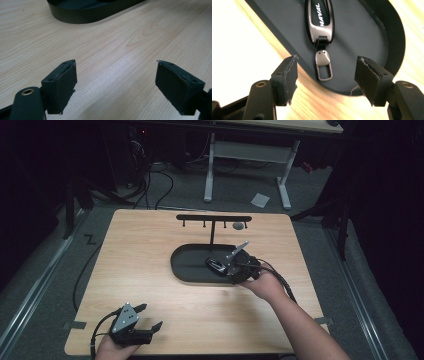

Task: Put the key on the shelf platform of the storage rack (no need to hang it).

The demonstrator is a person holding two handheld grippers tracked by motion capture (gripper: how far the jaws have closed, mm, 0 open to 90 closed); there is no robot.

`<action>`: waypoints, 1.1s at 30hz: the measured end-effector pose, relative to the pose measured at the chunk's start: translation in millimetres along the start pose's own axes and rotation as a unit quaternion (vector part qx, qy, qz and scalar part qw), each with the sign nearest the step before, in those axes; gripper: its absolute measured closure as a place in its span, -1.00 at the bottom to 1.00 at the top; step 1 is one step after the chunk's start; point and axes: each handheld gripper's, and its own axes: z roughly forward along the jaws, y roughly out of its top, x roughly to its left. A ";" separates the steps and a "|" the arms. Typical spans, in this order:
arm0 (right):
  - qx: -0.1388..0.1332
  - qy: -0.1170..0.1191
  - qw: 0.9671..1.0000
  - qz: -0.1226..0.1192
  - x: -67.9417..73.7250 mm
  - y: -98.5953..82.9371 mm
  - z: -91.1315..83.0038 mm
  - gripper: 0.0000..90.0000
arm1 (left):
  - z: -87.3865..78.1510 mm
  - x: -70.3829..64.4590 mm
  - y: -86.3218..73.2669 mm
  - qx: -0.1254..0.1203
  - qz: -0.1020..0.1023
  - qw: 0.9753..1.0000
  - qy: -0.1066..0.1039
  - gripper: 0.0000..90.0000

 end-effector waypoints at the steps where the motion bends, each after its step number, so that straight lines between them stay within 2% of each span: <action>1: -0.005 -0.003 1.000 0.003 1.2 -3.4 -1.1 -0.22 | -0.1 0.1 -0.1 0.000 0.000 1.000 0.000 -0.60; 3: -0.018 -0.010 1.000 0.003 4.3 -10.3 -3.2 -0.21 | -0.1 0.4 -0.3 0.000 0.000 1.000 0.001 -0.60; 4: -0.036 -0.018 0.999 0.006 7.1 -17.2 -5.0 -0.15 | 0.0 0.6 -0.5 0.001 -0.001 1.000 0.001 -0.60; 7: -0.055 -0.003 0.998 0.018 11.6 -31.8 -5.1 -0.16 | 0.5 0.5 -0.8 0.001 -0.001 1.000 0.001 -0.60; 9: -0.068 -0.005 0.998 0.017 15.9 -41.4 -5.3 -0.17 | 0.9 0.0 -0.8 0.003 0.000 1.000 0.000 -0.60; 14: -0.113 0.007 0.993 0.040 29.3 -73.1 -6.4 -0.20 | 1.9 -1.6 -0.7 0.006 0.003 1.000 -0.001 -0.60; 16: -0.137 0.011 0.989 0.051 36.2 -89.2 -6.6 -0.21 | 2.0 -2.4 -0.5 0.007 0.003 1.000 -0.002 -0.60; 20: -0.165 0.010 0.983 0.074 46.1 -113.9 -7.2 -0.24 | 2.7 -3.8 0.0 0.007 0.007 1.000 -0.002 -0.60; 23: -0.210 -0.007 0.973 0.097 54.1 -136.5 -8.0 -0.26 | 3.5 -4.7 0.2 0.008 0.007 1.000 -0.002 -0.60; 24: -0.227 -0.009 0.968 0.110 56.7 -145.3 -6.5 -0.24 | 3.7 -4.9 0.5 0.008 0.008 1.000 -0.002 -0.60; 25: -0.229 -0.001 0.965 0.125 57.3 -150.2 -4.7 -0.26 | 4.0 -5.4 1.2 0.008 0.008 1.000 -0.003 -0.60; 26: -0.220 0.013 0.966 0.134 55.4 -150.3 -4.7 -0.34 | 4.5 -5.8 1.5 0.006 0.009 1.000 -0.004 -0.60; 29: -0.220 -0.007 0.966 0.132 53.1 -150.7 -2.0 -0.35 | 6.1 -7.5 2.2 0.011 0.014 1.000 -0.005 -0.60; 30: -0.216 -0.003 0.967 0.137 52.9 -150.5 -0.8 -0.35 | 6.3 -7.7 2.2 0.011 0.014 1.000 -0.005 -0.60; 33: -0.217 -0.006 0.968 0.127 52.7 -148.7 0.3 -0.35 | 6.2 -7.3 2.0 0.011 0.013 1.000 -0.005 -0.60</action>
